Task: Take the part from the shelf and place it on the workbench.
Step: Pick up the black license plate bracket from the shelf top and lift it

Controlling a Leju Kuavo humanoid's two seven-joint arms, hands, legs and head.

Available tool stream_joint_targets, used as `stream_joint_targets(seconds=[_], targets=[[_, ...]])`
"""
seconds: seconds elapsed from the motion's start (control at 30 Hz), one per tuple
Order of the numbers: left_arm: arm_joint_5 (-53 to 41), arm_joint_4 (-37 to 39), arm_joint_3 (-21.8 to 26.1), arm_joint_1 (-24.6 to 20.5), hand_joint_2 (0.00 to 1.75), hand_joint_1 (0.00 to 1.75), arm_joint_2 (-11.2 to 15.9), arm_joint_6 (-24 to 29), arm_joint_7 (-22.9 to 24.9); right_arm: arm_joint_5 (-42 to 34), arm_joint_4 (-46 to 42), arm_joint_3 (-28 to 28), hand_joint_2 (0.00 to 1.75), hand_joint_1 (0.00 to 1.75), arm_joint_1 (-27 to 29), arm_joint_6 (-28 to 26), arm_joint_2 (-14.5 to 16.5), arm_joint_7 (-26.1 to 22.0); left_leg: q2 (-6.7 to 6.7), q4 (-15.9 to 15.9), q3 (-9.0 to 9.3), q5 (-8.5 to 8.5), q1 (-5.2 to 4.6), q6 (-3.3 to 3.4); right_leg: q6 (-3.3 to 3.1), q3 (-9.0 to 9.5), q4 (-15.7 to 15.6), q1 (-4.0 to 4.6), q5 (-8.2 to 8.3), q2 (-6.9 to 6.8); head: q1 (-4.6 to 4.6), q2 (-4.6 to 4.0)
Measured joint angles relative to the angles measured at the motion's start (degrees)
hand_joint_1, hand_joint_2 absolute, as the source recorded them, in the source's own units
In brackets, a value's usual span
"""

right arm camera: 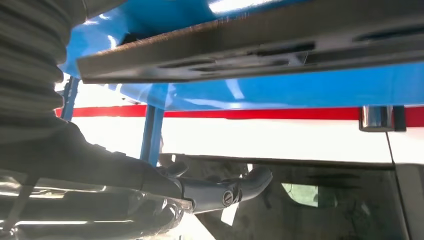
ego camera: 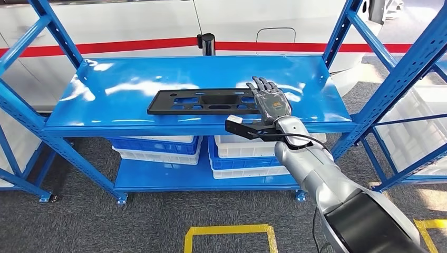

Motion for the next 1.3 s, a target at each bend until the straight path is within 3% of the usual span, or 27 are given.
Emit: stream_joint_targets(seconds=[0.03,0.07,0.13,0.2,0.27,0.3,0.33,0.37,0.43,0.47,0.5,0.57,0.6,0.67,0.7,0.73,0.8,0.83,0.87,0.93,0.97,1.03,1.17,1.2,1.3], targets=[[0.0,0.0,0.0,-0.1,0.0,0.0,0.0,0.0,0.0,0.0,0.0,0.0,1.75,0.0,-0.1,0.0,0.0,-0.1,0.03,0.1,0.48,-0.51,-0.12,-0.24,-0.71,0.48,-0.8,0.06,0.94,-0.05,0.03,0.0],[0.0,0.0,0.0,-0.1,0.0,0.0,0.0,0.1,-0.1,0.1,0.0,-0.1,1.75,0.0,-0.2,0.1,0.1,-0.2,0.06,0.3,0.75,-0.7,-0.12,-0.42,-1.66,1.07,-0.8,0.05,0.69,0.07,-0.02,0.0],[0.0,0.0,0.0,-0.3,0.0,0.0,0.0,0.2,-0.1,0.3,-0.1,-0.2,1.75,0.0,-0.7,0.1,0.4,-0.5,0.3,3.1,-0.14,-0.36,0.09,-0.91,-2.87,2.17,-1.0,-0.23,0.27,0.36,-0.09,0.0],[0.0,0.0,0.0,-0.3,0.0,0.0,0.1,0.3,-0.4,0.6,-0.2,-0.3,1.75,0.0,-1.0,0.1,0.7,-0.6,0.51,9.3,-3.97,-1.09,0.42,-1.69,-3.77,3.13,-1.0,-0.36,-0.28,0.49,-0.23,0.0],[0.0,0.0,0.0,-0.3,0.0,0.0,0.0,0.3,-1.0,0.9,-0.2,-0.3,1.75,0.0,-1.0,0.1,1.0,-0.7,0.57,15.9,-9.29,-4.09,0.81,-2.42,-4.19,3.78,-1.0,-0.36,-0.91,0.64,-0.33,0.0],[0.1,0.0,0.0,-0.3,0.0,0.0,0.0,0.2,-1.3,0.9,-0.2,-0.3,1.75,0.0,-0.9,0.1,1.1,-0.7,0.59,17.5,-11.39,-5.24,0.99,-2.64,-4.23,4.17,-1.0,-0.37,-1.29,0.73,-0.32,0.0],[0.1,0.0,0.0,-0.3,0.0,0.0,0.0,0.1,-1.5,1.0,-0.2,-0.3,1.75,0.0,-0.8,0.1,1.2,-0.8,0.64,17.6,-12.68,-5.18,1.13,-2.74,-4.16,4.66,-1.0,-0.37,-1.71,0.79,-0.34,0.0],[0.2,0.0,0.0,-0.3,0.0,0.0,0.0,0.0,-1.7,0.9,-0.2,-0.3,1.75,0.0,-0.7,0.1,1.2,-0.8,0.7,15.8,-12.94,-3.51,1.23,-2.71,-4.06,5.24,-1.0,-0.38,-2.14,0.83,-0.32,0.0],[0.2,0.0,0.0,-0.3,0.0,0.0,0.0,-0.1,-1.8,0.9,-0.2,-0.3,1.75,0.0,-0.7,0.1,1.3,-1.0,0.81,8.2,-11.08,2.82,1.25,-2.23,-3.79,6.37,-1.1,-0.38,-2.91,0.87,-0.33,0.0],[0.2,0.0,0.0,-0.3,0.0,0.0,0.0,-0.1,-1.8,0.9,-0.2,-0.3,1.75,0.0,-0.8,0.1,1.3,-1.1,0.8,4.7,-10.12,5.01,1.13,-1.88,-3.56,6.77,-1.1,-0.28,-3.23,0.96,-0.31,0.0],[0.2,0.0,0.0,-0.3,0.0,0.0,0.1,-0.1,-1.9,0.9,-0.2,-0.4,1.75,0.0,-0.8,0.1,1.4,-1.3,0.76,2.5,-9.45,6.16,0.97,-1.54,-3.26,6.97,-1.1,-0.17,-3.54,1.03,-0.29,0.0],[0.3,0.0,0.1,-0.3,0.0,0.0,0.2,-0.1,-1.9,0.9,-0.2,-0.6,1.75,0.01,-0.8,0.0,1.5,-1.7,0.67,1.4,-9.27,6.12,0.6,-0.96,-2.57,7.03,-1.1,0.01,-4.08,1.19,-0.29,0.0],[0.3,0.0,0.2,-0.3,0.0,0.0,0.1,-0.1,-1.9,0.9,-0.3,-0.7,1.75,0.22,-0.8,0.0,1.5,-1.8,0.67,1.2,-8.93,6.55,0.67,-0.66,-2.25,6.95,-1.1,0.13,-4.33,1.15,-0.29,0.0],[0.4,0.0,0.3,-0.3,0.0,0.0,0.1,-0.2,-2.2,0.9,-0.4,-1.0,1.75,1.09,-0.8,-0.1,1.6,-2.0,0.74,0.6,-8.16,7.39,0.86,-0.09,-1.95,6.07,0.9,0.26,-5.44,0.93,-0.22,0.0],[0.5,0.0,0.4,-0.4,0.0,0.0,0.1,-0.5,-2.4,0.9,-0.4,-1.2,1.75,1.52,-0.7,-0.1,1.6,-2.2,0.79,0.4,-7.83,7.62,0.95,0.17,-2.04,4.71,3.6,0.3,-6.64,0.81,-0.21,0.0],[0.8,0.0,0.5,-0.4,0.0,0.0,0.0,-0.8,-2.9,1.0,-0.4,-1.2,1.75,1.74,-0.6,-0.2,1.5,-2.4,0.8,0.3,-7.76,7.61,0.85,0.36,-2.25,2.74,7.3,0.21,-8.17,0.73,-0.19,0.0],[1.4,0.0,0.8,-0.4,0.0,0.0,0.0,-1.9,-3.9,1.3,-0.4,-1.3,1.75,1.75,0.1,-0.2,1.5,-2.9,0.72,0.4,-7.76,7.45,0.7,0.65,-2.36,-1.61,14.6,0.18,-10.53,0.73,-0.21,0.0],[1.7,0.0,1.0,-0.4,0.0,0.0,0.0,-2.3,-4.4,1.4,-0.4,-1.3,1.75,1.75,0.6,-0.3,1.5,-3.0,0.62,0.4,-7.73,7.32,0.66,0.69,-2.08,-2.8,15.9,0.17,-10.52,0.72,-0.2,0.0],[1.8,0.0,1.2,-0.4,0.0,0.0,-0.1,-2.6,-4.7,1.6,-0.4,-1.3,1.75,1.75,1.0,-0.3,1.5,-3.1,0.5,0.5,-7.65,7.18,0.64,0.64,-1.61,-2.72,14.7,0.16,-9.38,0.71,-0.2,0.0],[2.1,0.0,1.4,-0.4,0.0,0.0,-0.1,-2.9,-5.0,1.7,-0.5,-1.3,1.75,1.75,1.4,-0.4,1.5,-3.2,0.33,0.7,-7.44,6.8,0.61,0.35,-0.77,0.13,6.9,0.11,-5.41,0.64,-0.18,0.0],[2.1,0.0,1.5,-0.4,0.0,0.0,-0.2,-3.0,-5.0,1.7,-0.5,-1.3,1.75,1.75,1.4,-0.6,1.6,-3.3,0.28,0.9,-7.38,6.53,0.46,0.08,-0.73,1.9,2.9,0.14,-3.57,0.61,-0.2,0.0],[2.1,-0.1,1.7,-0.4,0.0,0.0,-0.2,-3.1,-5.1,1.7,-0.5,-1.3,1.75,1.75,1.4,-0.8,1.7,-3.4,0.2,1.1,-7.34,6.11,0.24,-0.44,-1.4,3.62,-0.8,0.21,-1.86,0.59,-0.24,0.0],[2.1,-0.1,1.8,-0.4,0.0,0.0,-0.2,-3.1,-5.1,1.8,-0.6,-1.3,1.75,1.75,1.1,-1.0,1.9,-3.5,0.23,2.5,-7.92,4.88,0.5,-1.62,-2.84,4.15,-1.1,-0.22,-1.65,0.59,-0.33,0.0],[2.1,-0.1,1.8,-0.4,0.0,0.0,-0.2,-3.1,-5.1,1.8,-0.7,-1.3,1.75,1.75,1.1,-1.1,2.0,-3.5,0.33,4.8,-8.96,3.54,0.66,-2.06,-3.11,4.37,-1.2,-0.45,-1.65,0.58,-0.43,0.0],[2.1,-0.1,1.8,-0.4,0.0,0.0,-0.2,-3.1,-5.1,1.8,-0.7,-1.3,1.75,1.73,1.0,-1.2,2.2,-3.5,0.57,16.0,-14.49,-1.3,1.3,-3.19,-3.5,4.66,-1.2,-0.53,-1.9,0.56,-0.61,0.0]])
